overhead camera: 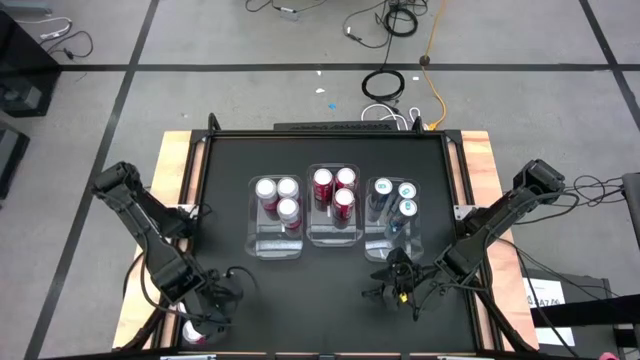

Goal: Sort soda cans
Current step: Put the red soda can into the center transparent bin

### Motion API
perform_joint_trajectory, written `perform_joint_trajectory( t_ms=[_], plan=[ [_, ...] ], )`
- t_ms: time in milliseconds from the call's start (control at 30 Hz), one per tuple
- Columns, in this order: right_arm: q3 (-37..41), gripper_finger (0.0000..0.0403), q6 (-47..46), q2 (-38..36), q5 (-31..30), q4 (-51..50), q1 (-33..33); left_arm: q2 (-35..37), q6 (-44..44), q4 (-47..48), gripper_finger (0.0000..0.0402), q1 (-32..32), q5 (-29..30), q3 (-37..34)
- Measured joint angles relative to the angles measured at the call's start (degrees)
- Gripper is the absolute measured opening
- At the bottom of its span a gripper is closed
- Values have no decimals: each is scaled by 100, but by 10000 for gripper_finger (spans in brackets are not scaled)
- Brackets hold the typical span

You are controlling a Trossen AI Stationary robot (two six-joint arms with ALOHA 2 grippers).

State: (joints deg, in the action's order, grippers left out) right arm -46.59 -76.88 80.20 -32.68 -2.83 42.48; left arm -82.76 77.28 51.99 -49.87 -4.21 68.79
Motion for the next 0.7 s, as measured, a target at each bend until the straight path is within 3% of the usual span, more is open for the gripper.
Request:
perform_joint_trajectory(
  t_ms=[133, 333, 467, 700],
  plan=[
    [0, 384, 0, 0, 0, 2, 0, 2, 1677, -107, 359, -4, -117, 0],
    [0, 384, 23, 0, 0, 2, -2, 2, 3299, -85, 359, -33, -275, 0],
    [0, 384, 125, 0, 13, 2, 0, 2, 4107, 129, 359, -103, 176, 0],
    [0, 384, 384, 0, 651, 0, 0, -1, 5421, 259, 359, -384, 946, 0]
  ],
)
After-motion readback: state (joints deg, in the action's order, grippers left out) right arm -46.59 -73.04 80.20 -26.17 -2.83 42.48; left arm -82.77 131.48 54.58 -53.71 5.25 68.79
